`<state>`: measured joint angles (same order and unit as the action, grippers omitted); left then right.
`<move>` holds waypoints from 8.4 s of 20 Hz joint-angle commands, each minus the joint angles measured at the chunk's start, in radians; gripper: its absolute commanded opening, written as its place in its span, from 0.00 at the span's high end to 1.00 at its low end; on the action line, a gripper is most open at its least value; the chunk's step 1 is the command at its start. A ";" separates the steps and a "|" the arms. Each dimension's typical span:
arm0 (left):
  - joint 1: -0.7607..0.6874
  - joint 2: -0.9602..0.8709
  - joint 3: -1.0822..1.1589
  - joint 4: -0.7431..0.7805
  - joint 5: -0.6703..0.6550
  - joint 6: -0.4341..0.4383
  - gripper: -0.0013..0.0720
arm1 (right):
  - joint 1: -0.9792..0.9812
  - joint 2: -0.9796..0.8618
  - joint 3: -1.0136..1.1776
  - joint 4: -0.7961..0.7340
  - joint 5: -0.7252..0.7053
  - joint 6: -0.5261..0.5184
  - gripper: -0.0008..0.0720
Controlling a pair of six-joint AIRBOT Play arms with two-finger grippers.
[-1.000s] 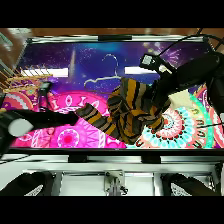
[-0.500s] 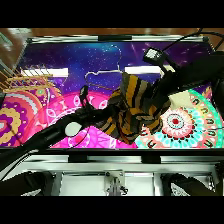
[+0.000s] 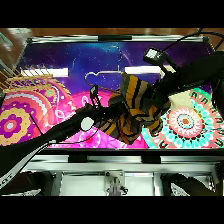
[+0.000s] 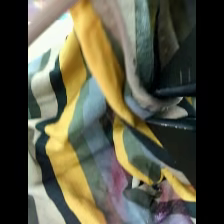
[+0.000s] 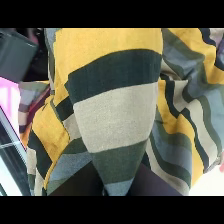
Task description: Fold the shirts.
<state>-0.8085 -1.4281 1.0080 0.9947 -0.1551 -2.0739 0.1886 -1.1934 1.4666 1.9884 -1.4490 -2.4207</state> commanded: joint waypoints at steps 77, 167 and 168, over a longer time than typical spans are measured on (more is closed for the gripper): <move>0.173 0.109 0.390 0.177 0.032 0.824 0.90 | 0.077 0.023 0.001 0.092 0.211 0.109 0.89; 0.324 0.293 0.390 0.203 -0.281 0.914 0.91 | 0.279 0.404 -0.379 -1.371 0.769 1.337 0.89; 0.323 0.297 0.390 0.203 -0.285 0.914 0.91 | 0.243 0.402 -0.379 -1.341 0.776 1.347 0.89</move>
<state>-0.4812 -1.1416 1.3979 1.1976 -0.4225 -1.1595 0.5152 -0.7773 1.0740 0.6544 -0.6662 -1.1671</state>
